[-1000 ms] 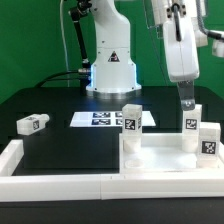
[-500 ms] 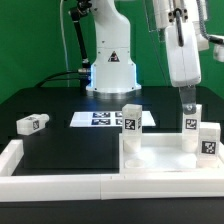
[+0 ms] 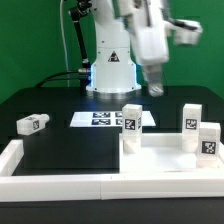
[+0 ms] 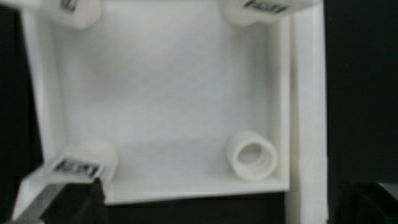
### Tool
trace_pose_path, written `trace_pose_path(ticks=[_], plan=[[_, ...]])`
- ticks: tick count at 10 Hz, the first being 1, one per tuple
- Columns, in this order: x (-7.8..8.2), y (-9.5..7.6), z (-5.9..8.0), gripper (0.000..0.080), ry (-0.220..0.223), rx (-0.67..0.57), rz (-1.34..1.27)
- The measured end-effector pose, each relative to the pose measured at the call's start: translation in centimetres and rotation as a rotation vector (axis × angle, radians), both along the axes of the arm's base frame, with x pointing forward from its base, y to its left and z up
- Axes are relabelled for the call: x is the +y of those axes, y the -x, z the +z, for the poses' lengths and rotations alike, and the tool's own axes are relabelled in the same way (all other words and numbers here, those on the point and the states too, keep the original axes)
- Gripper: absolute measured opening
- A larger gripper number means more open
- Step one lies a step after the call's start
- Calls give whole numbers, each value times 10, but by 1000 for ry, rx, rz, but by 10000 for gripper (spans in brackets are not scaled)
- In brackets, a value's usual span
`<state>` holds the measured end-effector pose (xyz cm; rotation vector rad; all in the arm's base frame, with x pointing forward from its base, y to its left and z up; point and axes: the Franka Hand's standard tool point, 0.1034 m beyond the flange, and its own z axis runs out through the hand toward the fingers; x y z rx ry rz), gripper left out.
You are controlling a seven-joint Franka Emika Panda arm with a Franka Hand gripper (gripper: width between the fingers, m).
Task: Assemble square table
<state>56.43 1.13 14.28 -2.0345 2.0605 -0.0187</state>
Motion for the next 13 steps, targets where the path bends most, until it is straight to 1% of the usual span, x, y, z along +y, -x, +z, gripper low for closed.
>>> trace_pose_path(ticks=[1, 2, 3, 6, 7, 8, 9, 10, 11, 12, 13], plan=[[-18, 10, 8, 649, 0, -19, 18], [-25, 13, 9, 649, 2, -19, 19], [-22, 13, 7, 649, 4, -17, 29], [-22, 13, 5, 649, 16, -24, 84], [-27, 16, 2, 649, 54, -53, 206], [-40, 31, -10, 649, 105, -76, 310], [-52, 50, -21, 649, 134, -72, 396], [-67, 66, -28, 649, 165, -74, 533], [-91, 83, -33, 649, 198, -81, 660], [-105, 91, -34, 649, 224, -89, 750], [-113, 95, -36, 649, 261, -99, 842]])
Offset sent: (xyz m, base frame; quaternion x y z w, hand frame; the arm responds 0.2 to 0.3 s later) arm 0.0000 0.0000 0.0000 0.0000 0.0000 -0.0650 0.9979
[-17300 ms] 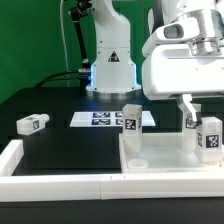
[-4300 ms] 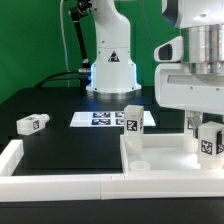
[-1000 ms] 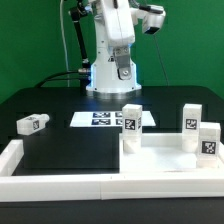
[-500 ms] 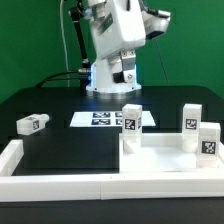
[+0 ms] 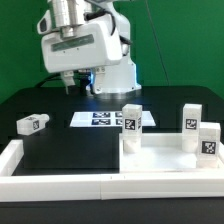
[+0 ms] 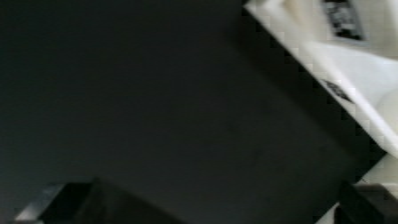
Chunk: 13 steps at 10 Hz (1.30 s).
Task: Assemble square table
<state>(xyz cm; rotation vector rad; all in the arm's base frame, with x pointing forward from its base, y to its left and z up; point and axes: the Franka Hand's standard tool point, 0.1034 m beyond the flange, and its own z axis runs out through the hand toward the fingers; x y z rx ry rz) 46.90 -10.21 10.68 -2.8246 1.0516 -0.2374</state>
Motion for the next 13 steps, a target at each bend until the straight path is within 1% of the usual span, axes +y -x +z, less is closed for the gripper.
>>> trace_pose_path(ticks=[1, 4, 5, 6, 7, 8, 9, 10, 11, 13], plan=[[3, -1, 0, 649, 9, -1, 46], [2, -1, 0, 649, 47, -10, 240], [-2, 1, -1, 649, 60, -11, 296], [-21, 11, -7, 649, 93, -8, 431], [-44, 25, -14, 649, 102, 8, 456], [-68, 36, -19, 649, 102, 22, 431], [-82, 46, -26, 649, 79, 46, 411], [-90, 50, -32, 649, 23, 78, 383], [-90, 46, -31, 649, 26, 81, 382], [-90, 48, -33, 649, 23, 86, 382]])
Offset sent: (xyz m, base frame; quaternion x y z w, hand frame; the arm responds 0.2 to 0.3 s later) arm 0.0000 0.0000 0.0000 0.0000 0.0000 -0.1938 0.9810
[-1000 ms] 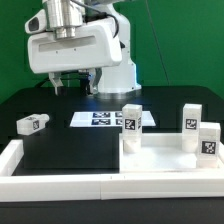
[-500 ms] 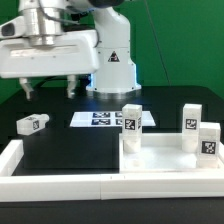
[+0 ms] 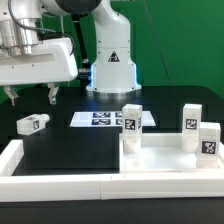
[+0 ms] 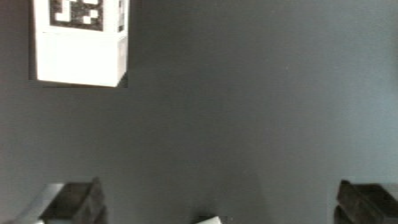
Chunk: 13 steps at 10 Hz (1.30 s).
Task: Assemble square table
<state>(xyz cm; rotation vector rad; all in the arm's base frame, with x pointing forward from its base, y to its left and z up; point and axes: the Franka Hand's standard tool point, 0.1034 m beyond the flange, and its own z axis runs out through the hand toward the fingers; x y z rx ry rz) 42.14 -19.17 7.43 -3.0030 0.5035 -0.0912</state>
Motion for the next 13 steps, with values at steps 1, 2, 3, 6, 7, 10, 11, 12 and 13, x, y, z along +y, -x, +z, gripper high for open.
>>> trace_pose_path(ticks=[1, 2, 3, 6, 7, 10, 11, 12, 13], plan=[[6, 2, -3, 649, -51, 68, 8], [-1, 5, -8, 649, -110, 171, 11], [-19, 9, -17, 649, -142, 259, -6], [-40, 20, -29, 649, -274, 518, -52], [-39, 18, -29, 649, -296, 549, -83], [-35, 26, -33, 649, -373, 708, -54], [-33, 34, -39, 649, -399, 757, -59], [-31, 40, -48, 649, -406, 780, -66], [-26, 49, -50, 649, -450, 809, -102]])
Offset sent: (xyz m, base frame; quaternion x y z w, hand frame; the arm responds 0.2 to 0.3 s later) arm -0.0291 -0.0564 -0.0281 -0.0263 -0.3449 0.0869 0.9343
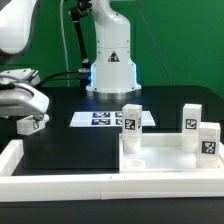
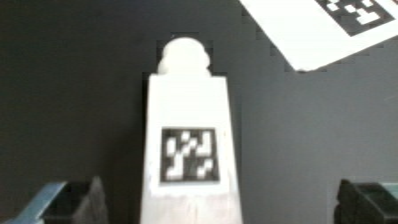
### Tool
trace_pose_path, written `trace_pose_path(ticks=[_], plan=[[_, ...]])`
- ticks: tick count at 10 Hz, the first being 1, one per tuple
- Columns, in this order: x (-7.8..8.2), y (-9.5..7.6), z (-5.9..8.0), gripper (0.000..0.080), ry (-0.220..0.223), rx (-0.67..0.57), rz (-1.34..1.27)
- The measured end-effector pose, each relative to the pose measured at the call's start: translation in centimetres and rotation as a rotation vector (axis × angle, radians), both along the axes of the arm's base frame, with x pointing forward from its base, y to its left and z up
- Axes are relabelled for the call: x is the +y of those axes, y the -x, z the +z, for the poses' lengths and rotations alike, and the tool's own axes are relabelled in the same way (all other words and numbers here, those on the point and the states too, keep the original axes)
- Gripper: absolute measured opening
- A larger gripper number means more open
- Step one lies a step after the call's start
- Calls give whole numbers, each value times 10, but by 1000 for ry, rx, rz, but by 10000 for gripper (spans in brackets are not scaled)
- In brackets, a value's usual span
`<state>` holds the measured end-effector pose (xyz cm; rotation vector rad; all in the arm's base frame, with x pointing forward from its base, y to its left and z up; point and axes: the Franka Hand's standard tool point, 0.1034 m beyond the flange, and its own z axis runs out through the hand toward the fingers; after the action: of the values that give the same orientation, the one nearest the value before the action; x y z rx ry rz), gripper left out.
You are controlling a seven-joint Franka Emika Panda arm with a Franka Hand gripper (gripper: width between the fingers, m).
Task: Assemble square table
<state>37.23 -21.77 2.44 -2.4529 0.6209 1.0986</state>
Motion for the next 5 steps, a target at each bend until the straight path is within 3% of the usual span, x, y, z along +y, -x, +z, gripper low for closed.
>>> trace_pose_path(ticks=[3, 5], plan=[[-1, 3, -2, 649, 3, 5, 2], [1, 10, -13, 649, 1, 33, 5]])
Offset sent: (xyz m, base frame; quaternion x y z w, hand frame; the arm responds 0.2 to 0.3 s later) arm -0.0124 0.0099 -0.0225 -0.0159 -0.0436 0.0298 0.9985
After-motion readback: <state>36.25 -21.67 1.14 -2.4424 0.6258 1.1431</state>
